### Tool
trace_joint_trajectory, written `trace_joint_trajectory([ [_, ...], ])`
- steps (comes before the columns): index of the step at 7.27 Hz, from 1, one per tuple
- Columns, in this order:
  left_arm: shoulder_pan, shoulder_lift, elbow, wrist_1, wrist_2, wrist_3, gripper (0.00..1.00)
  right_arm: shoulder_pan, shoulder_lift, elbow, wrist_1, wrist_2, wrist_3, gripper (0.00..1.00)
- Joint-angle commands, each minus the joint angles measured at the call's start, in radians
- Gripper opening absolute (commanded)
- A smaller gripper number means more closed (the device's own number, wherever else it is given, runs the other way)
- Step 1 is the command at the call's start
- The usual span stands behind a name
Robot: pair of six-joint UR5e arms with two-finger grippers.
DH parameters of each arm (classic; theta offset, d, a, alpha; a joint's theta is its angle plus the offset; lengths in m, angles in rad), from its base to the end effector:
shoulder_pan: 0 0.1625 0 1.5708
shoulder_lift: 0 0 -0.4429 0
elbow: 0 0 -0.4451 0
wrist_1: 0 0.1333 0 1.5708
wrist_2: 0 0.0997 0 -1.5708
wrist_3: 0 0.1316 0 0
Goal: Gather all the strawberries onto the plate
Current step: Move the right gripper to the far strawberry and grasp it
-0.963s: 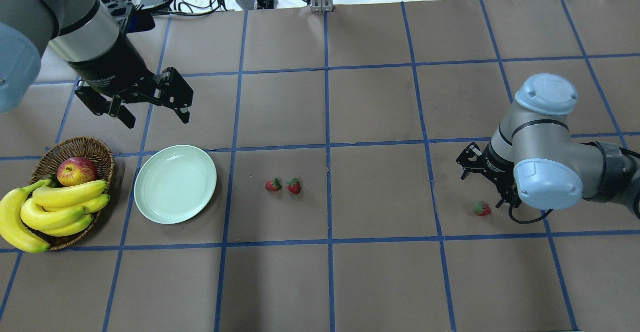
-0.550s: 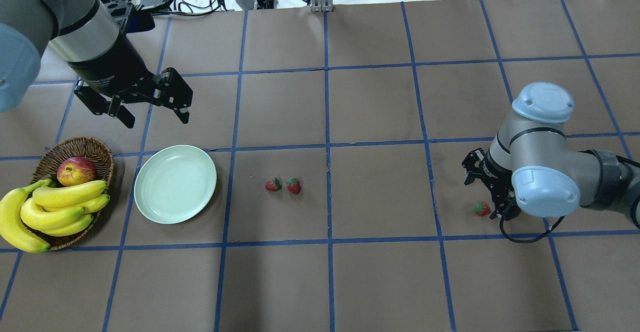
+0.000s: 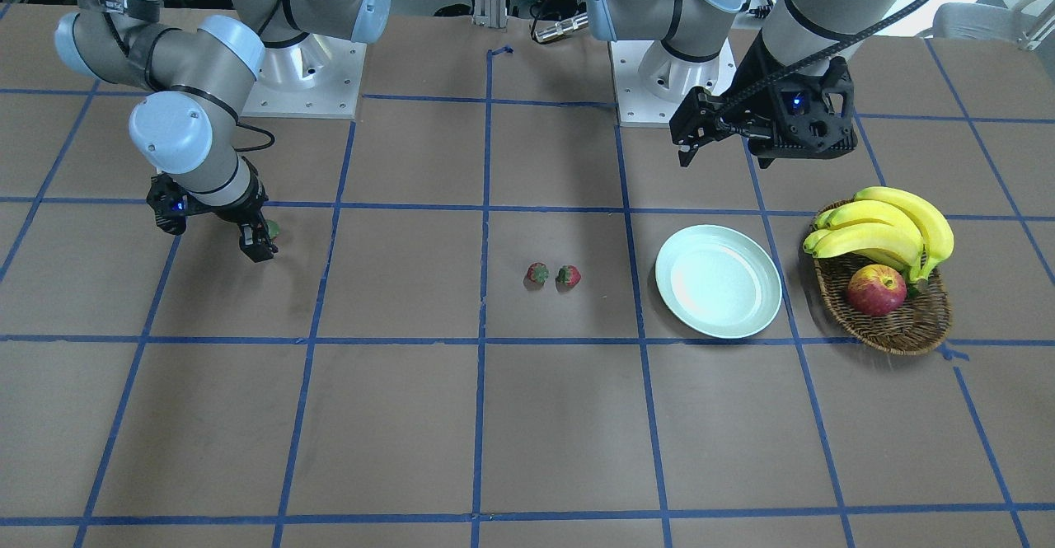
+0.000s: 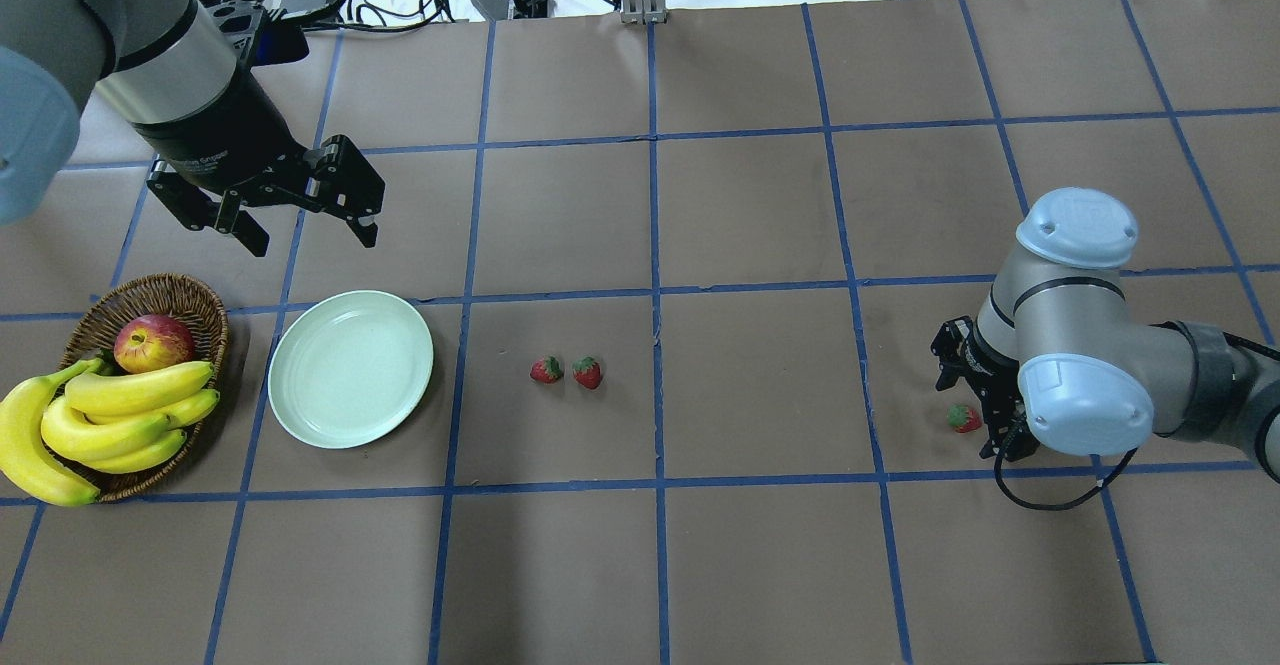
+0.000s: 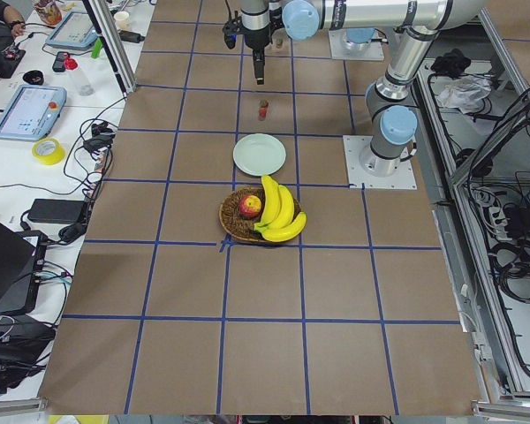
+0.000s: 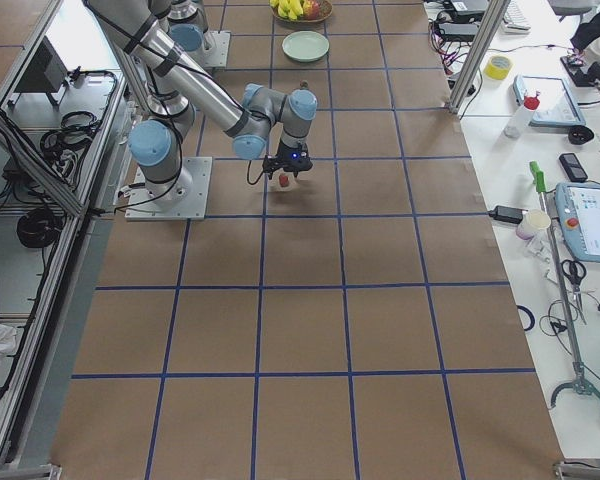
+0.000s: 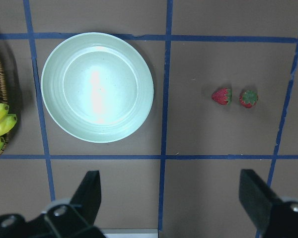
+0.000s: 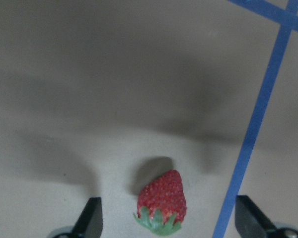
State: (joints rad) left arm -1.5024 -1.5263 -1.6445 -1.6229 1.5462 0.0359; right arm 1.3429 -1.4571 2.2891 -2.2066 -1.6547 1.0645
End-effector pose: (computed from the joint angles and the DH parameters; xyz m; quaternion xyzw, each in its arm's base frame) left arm -0.1011 -0.5220 0.4527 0.0167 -0.9990 -0.0399 0.0144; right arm 0.0237 -0.4389 0.1254 -0.5955 -0.7963 -0.0725 0.0779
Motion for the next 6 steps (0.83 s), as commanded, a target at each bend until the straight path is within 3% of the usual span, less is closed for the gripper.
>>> trace_joint_trajectory([
  [1,0.001,0.0,0.0,0.0,0.0,0.001,1.0,-0.001,0.0,-0.003,0.001,0.009,0.0,0.63],
  [3,0.001,0.0,0.0,0.0,0.0,0.001,1.0,-0.001,0.0,-0.002,0.001,0.012,0.002,0.61],
  [6,-0.001,0.0,0.0,0.0,-0.002,-0.001,1.0,-0.001,0.001,-0.003,0.001,0.05,-0.006,0.3],
])
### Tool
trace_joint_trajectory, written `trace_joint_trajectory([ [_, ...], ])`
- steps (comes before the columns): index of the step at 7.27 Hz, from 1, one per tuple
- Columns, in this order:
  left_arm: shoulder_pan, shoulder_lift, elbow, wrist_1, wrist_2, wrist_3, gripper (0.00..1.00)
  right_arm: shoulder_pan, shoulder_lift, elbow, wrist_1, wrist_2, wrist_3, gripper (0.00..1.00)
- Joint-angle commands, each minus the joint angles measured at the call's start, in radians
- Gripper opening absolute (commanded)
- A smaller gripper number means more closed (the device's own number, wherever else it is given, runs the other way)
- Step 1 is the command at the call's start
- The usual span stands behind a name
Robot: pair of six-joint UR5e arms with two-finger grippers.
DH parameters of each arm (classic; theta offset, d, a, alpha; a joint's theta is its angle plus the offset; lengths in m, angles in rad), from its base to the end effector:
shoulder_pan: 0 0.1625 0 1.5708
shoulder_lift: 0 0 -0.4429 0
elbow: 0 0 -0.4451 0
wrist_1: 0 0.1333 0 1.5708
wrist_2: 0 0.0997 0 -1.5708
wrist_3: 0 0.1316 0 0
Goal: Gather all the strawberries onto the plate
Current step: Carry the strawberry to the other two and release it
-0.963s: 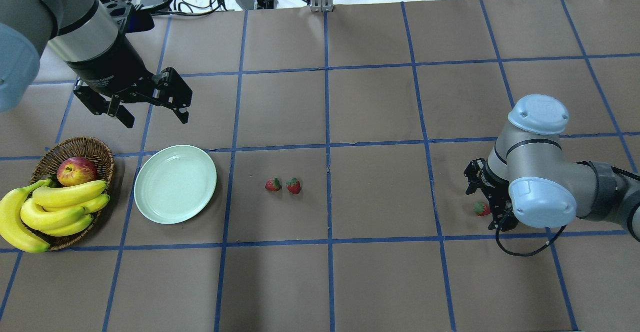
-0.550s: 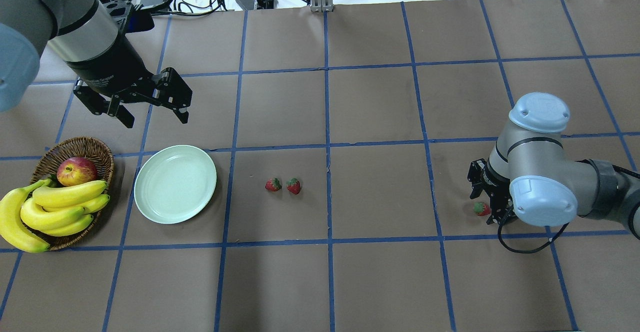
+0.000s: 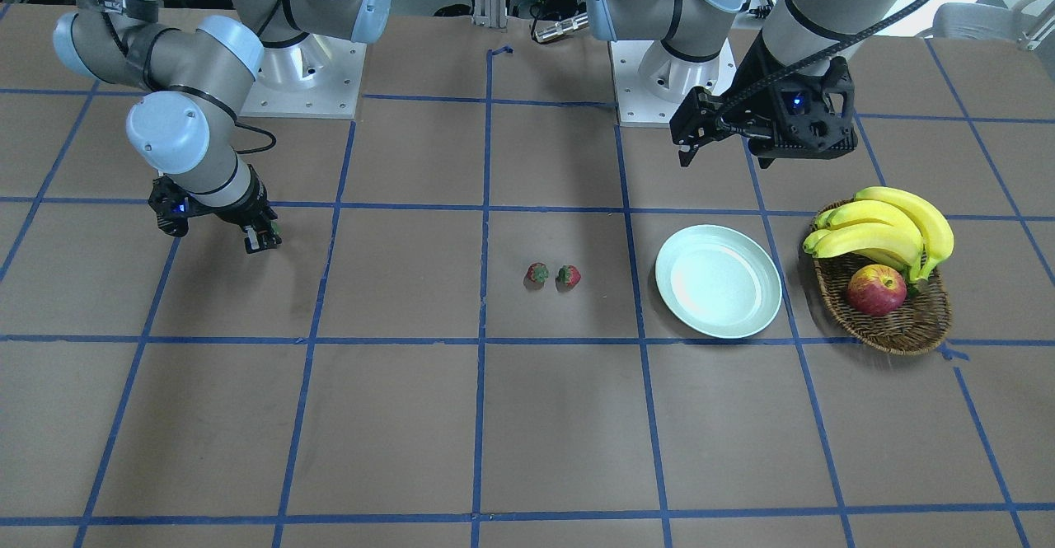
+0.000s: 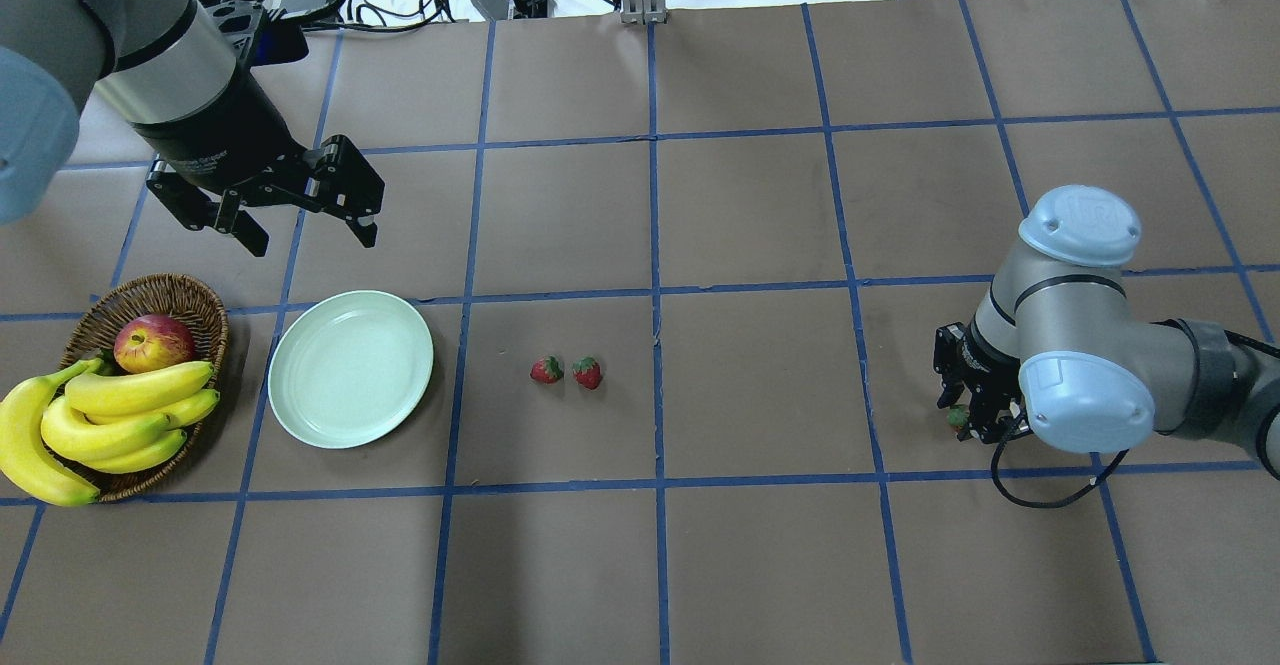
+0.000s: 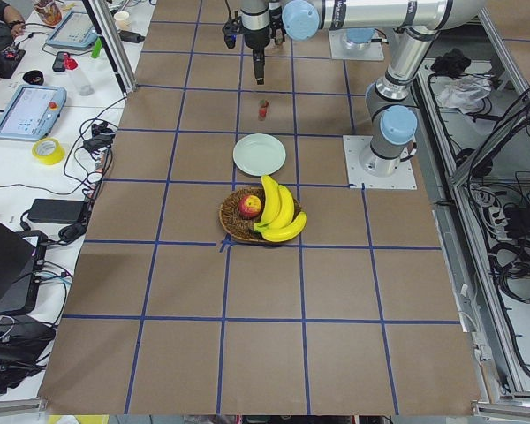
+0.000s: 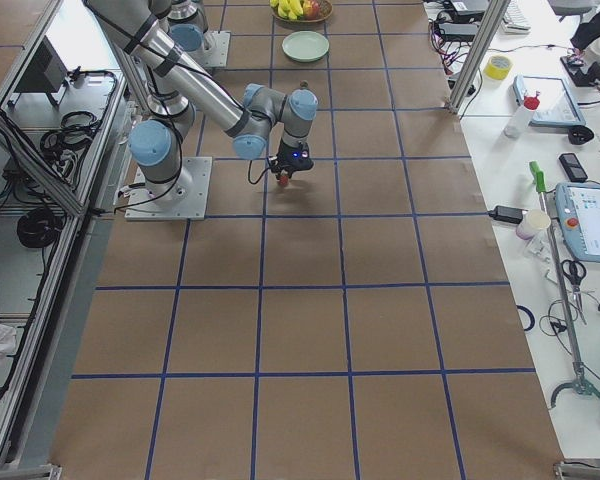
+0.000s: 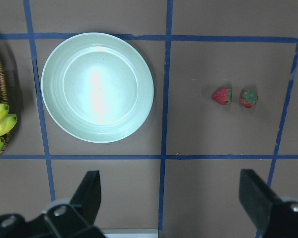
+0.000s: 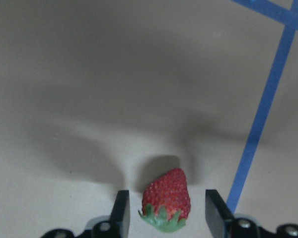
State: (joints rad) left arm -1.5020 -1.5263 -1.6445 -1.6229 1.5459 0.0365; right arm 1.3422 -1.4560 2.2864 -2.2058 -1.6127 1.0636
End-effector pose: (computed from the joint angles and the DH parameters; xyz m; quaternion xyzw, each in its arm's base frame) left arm -0.1009 -0.5221 0.4527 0.0166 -0.9990 -0.0399 0.0146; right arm 0.0285 -0.4412 0.1256 -0.5974 -0.7957 -0.0807 0.0586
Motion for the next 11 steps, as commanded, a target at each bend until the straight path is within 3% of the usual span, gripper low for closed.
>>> trace_joint_trajectory([
  [1,-0.001,0.0,0.0,0.0,0.0,0.0,1.0,0.005,0.003,-0.002,-0.002,0.008,-0.016,0.18],
  [4,-0.001,0.0,0.0,0.0,0.0,0.0,1.0,0.041,-0.004,-0.071,0.021,0.014,-0.112,0.0],
  [8,-0.001,-0.002,0.0,0.002,0.0,-0.003,1.0,0.352,0.031,-0.243,0.084,0.075,-0.53,0.0],
  [11,-0.001,0.0,0.0,0.002,0.0,0.0,1.0,0.544,0.116,-0.364,0.087,0.083,-0.654,0.0],
])
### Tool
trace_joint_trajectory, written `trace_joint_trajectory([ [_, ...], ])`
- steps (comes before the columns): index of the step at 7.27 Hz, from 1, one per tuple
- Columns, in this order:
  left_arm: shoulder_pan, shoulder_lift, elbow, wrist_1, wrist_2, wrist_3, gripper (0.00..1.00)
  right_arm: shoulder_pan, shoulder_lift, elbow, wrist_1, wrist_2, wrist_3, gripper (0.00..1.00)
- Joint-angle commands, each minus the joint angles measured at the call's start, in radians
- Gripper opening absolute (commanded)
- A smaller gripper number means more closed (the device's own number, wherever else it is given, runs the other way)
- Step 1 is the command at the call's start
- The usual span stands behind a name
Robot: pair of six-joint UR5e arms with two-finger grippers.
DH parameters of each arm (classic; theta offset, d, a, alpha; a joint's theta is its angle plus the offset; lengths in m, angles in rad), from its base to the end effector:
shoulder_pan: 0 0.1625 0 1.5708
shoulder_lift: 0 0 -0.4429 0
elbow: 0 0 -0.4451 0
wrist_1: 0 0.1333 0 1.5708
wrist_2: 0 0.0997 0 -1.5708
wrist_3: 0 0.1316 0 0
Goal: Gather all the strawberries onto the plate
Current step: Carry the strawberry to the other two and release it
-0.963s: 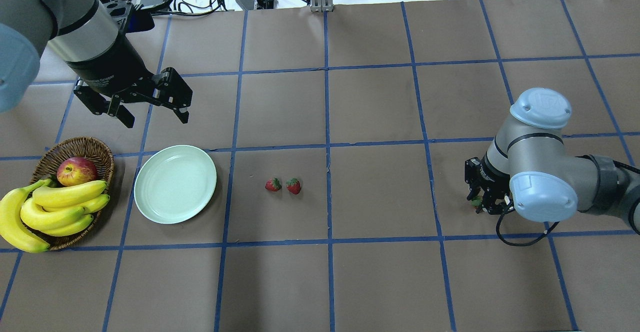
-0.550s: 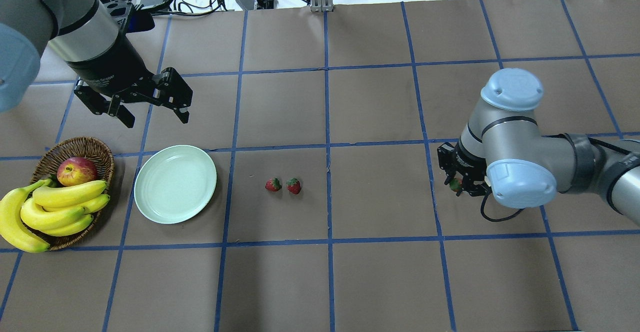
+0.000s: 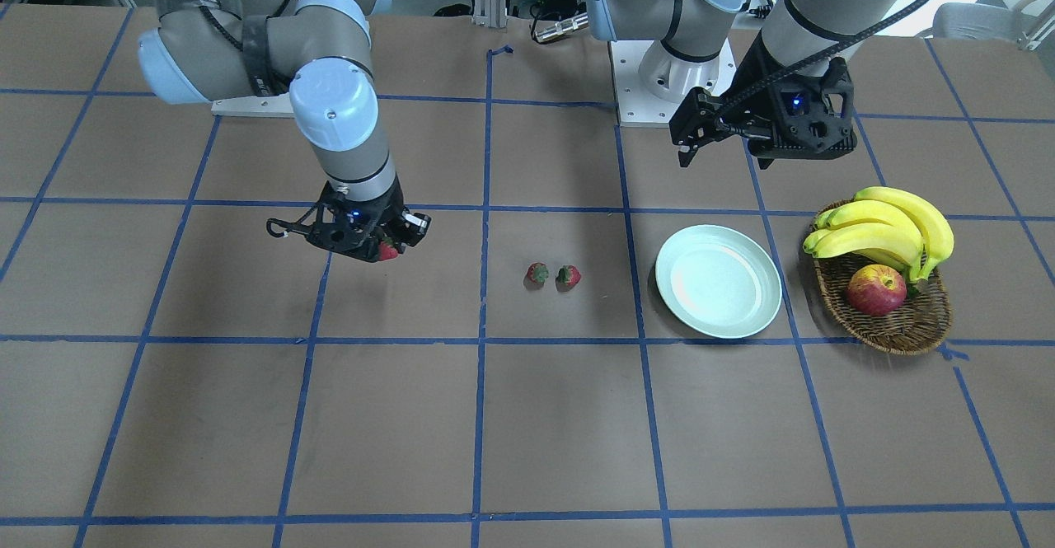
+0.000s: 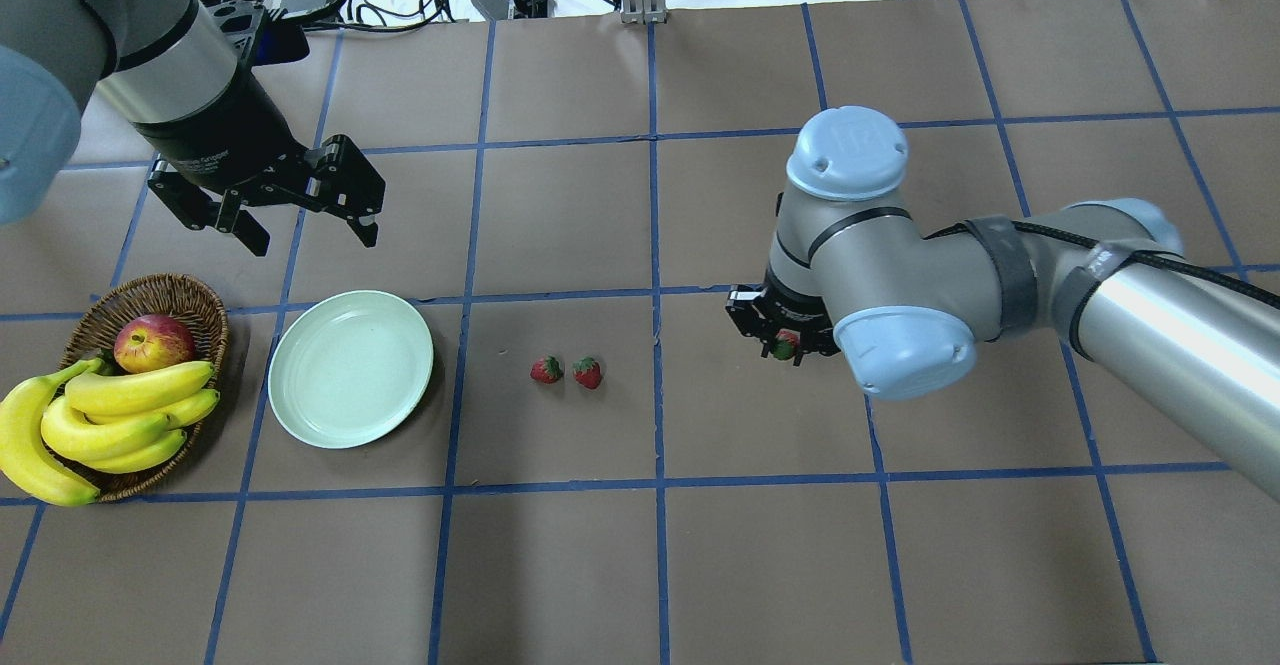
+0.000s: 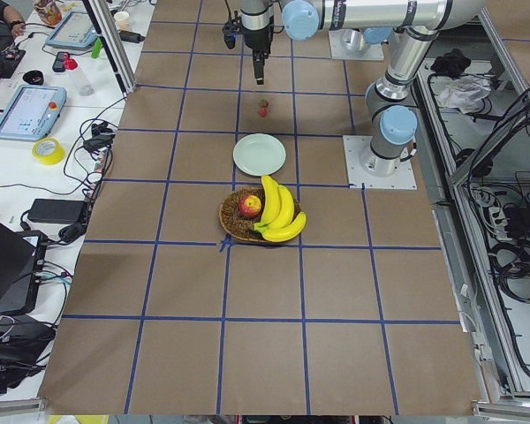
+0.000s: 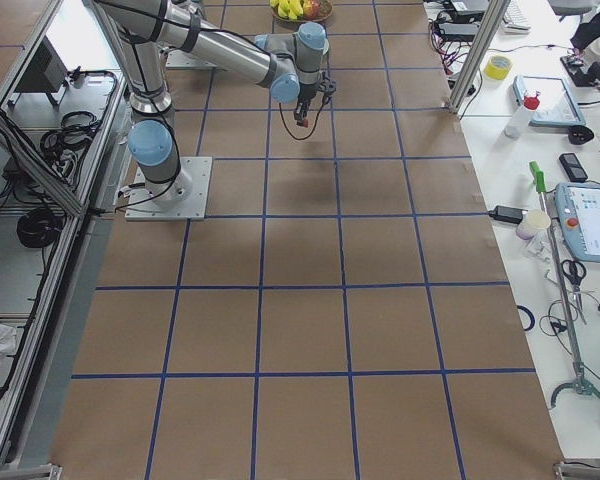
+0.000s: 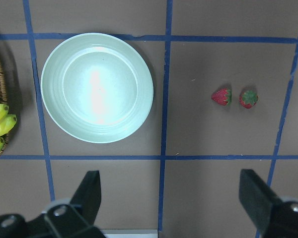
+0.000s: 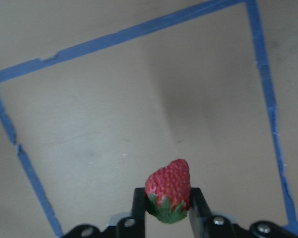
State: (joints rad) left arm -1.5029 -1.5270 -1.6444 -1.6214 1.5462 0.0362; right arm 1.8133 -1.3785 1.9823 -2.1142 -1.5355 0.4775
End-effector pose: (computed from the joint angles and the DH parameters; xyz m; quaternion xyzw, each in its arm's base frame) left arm -0.1013 -0.5224 0.4526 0.0163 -0.9990 -0.0395 0.0144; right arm 0.2642 -0.4936 0.2072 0.1177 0.9924 0.0345 0.0059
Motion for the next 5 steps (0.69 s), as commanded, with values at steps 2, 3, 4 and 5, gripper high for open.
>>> trace_joint_trajectory([
  [2,0.001,0.001,0.0,0.0,0.0,0.001,1.0,0.209,0.132,-0.141,-0.068,0.012,-0.146,0.0],
  [3,0.0,-0.001,0.0,0.0,-0.001,0.001,1.0,0.243,0.183,-0.145,-0.14,0.012,-0.154,0.0],
  [4,0.001,-0.001,0.0,0.0,0.0,0.001,1.0,0.247,0.225,-0.145,-0.197,0.012,-0.183,0.0],
  [5,0.0,-0.001,0.0,0.0,0.0,0.001,1.0,0.248,0.236,-0.139,-0.226,0.012,-0.191,0.0],
])
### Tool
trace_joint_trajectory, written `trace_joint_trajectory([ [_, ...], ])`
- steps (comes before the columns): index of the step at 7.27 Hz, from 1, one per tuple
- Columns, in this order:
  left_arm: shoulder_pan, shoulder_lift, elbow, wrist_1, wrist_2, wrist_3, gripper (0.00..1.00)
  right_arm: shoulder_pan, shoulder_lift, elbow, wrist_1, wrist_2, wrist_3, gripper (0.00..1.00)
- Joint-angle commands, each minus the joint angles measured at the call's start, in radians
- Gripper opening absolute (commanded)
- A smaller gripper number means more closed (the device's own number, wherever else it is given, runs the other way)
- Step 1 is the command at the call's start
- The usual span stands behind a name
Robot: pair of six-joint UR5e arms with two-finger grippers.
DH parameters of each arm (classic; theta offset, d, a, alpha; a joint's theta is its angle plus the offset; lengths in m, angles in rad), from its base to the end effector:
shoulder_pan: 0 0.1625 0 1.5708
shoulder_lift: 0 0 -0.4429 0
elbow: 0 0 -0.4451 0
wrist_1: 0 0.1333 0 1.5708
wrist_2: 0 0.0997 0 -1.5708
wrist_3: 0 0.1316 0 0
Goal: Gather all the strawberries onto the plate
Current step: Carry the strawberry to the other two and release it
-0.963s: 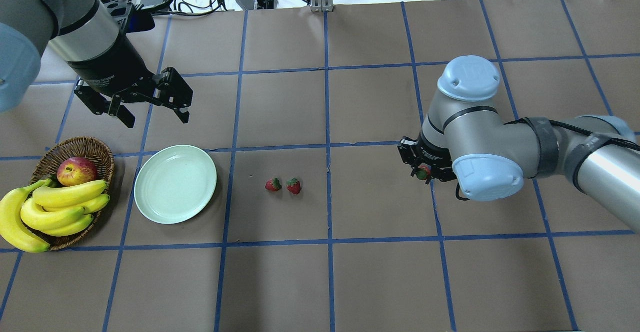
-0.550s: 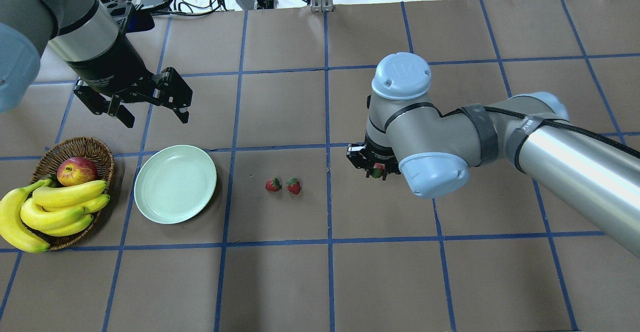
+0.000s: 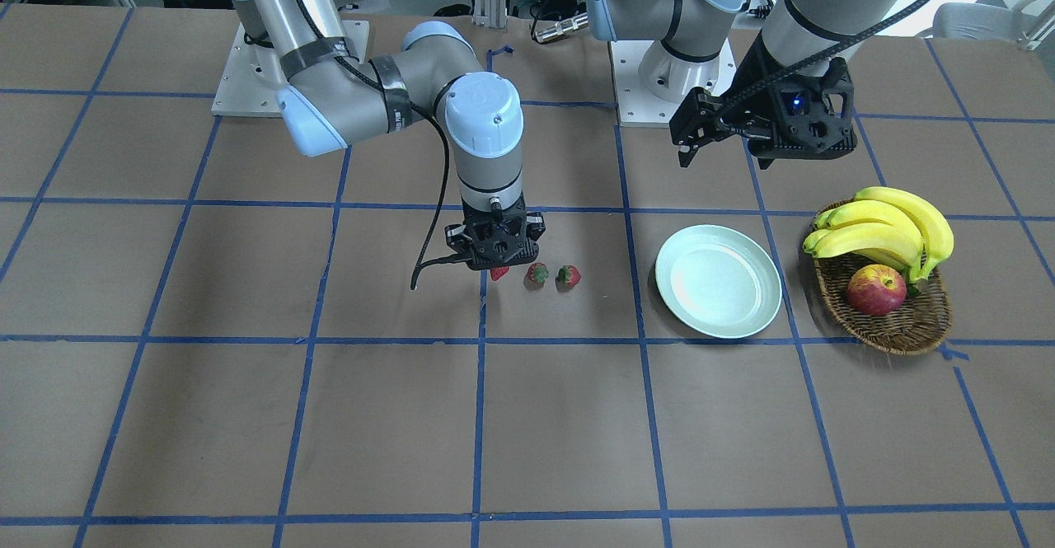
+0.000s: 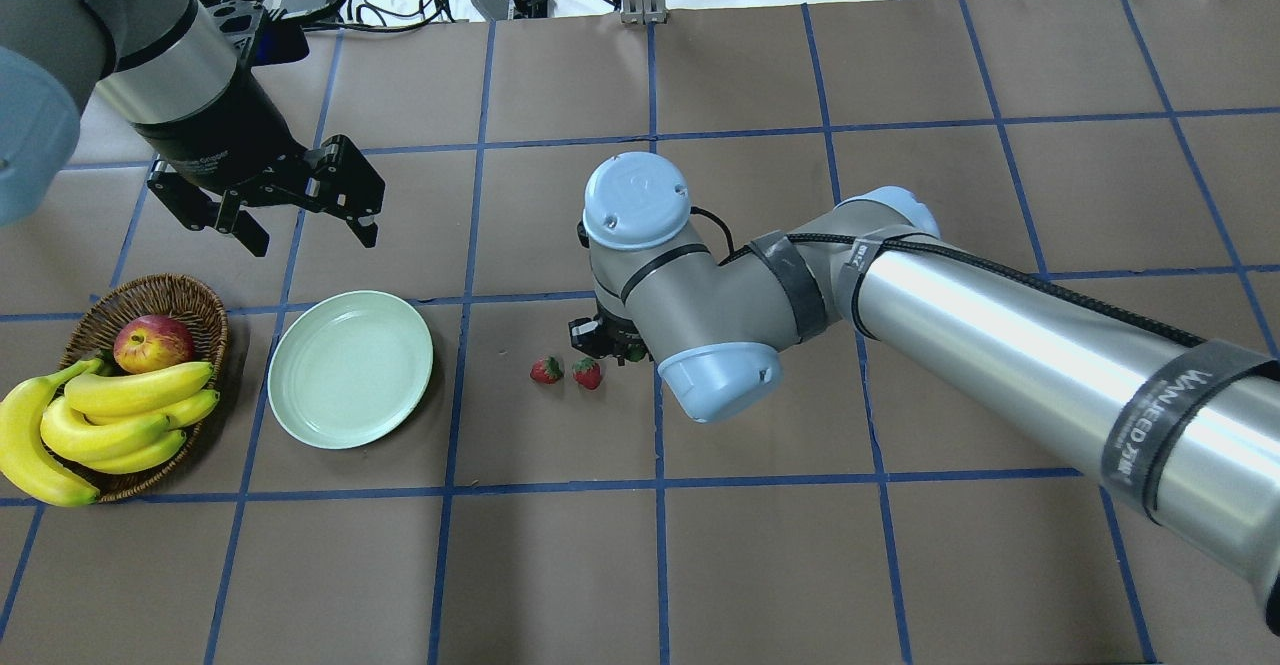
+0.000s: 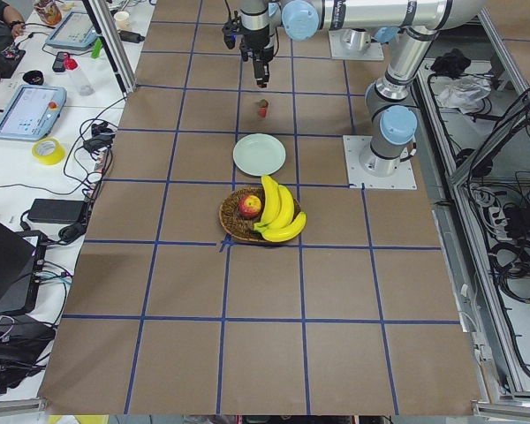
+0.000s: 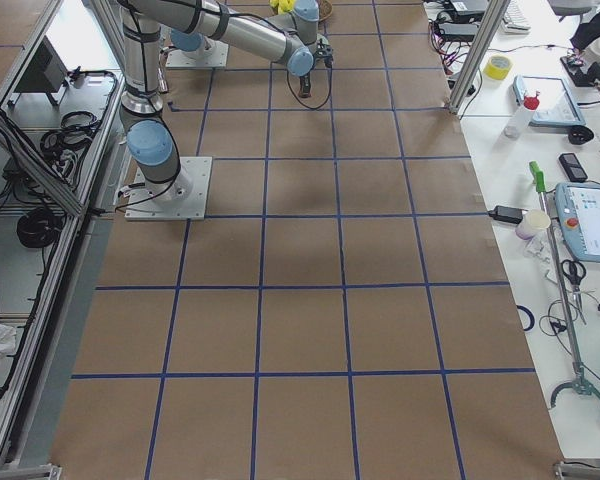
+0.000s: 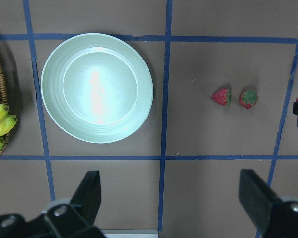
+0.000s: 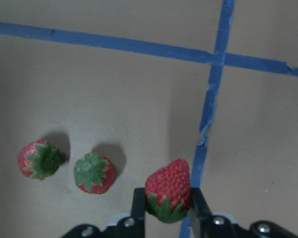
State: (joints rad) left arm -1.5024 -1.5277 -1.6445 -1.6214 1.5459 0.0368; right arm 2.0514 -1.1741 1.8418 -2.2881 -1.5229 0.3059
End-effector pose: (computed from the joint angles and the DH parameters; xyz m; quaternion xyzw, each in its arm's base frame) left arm -0.1011 -0.5226 0.4522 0.0163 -0.9990 -0.0399 0.0146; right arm 0.4135 -0.4912 0.1691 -0.0878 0.9955 -0.0137 0.0316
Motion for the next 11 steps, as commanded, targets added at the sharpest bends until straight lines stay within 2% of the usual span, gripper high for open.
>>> trace_joint_trajectory([
  [1,0.001,0.0,0.0,0.0,0.0,0.0,1.0,0.01,0.034,0.007,-0.054,0.004,-0.016,0.0],
  [2,0.001,0.0,0.0,0.0,0.0,0.002,1.0,0.01,0.034,0.007,-0.051,0.012,-0.011,0.2],
  [3,0.001,0.0,0.0,0.001,0.0,0.002,1.0,0.01,0.028,0.01,-0.05,0.015,-0.01,0.58],
  [4,0.001,0.0,0.0,0.005,0.0,0.0,1.0,0.01,0.022,0.01,-0.047,0.012,-0.011,0.79],
  [5,0.001,0.0,-0.001,0.006,0.0,0.002,1.0,0.01,0.017,0.01,-0.05,0.001,-0.01,0.96],
  [6,0.001,0.0,-0.002,0.006,0.002,0.0,1.0,0.01,-0.007,0.008,-0.05,0.0,-0.022,1.0],
  [7,-0.002,0.001,-0.002,0.003,0.006,0.0,1.0,-0.009,-0.06,0.008,-0.028,-0.005,-0.043,1.0],
  [8,-0.004,0.001,-0.002,-0.009,0.007,-0.003,1.0,-0.06,-0.134,0.002,0.092,-0.019,-0.106,1.0],
  [10,0.001,-0.014,0.003,0.003,-0.004,-0.008,1.0,-0.24,-0.25,-0.031,0.262,-0.008,-0.25,1.0],
  [11,0.001,-0.017,0.011,0.003,-0.001,-0.002,1.0,-0.329,-0.281,-0.108,0.397,-0.008,-0.363,1.0],
])
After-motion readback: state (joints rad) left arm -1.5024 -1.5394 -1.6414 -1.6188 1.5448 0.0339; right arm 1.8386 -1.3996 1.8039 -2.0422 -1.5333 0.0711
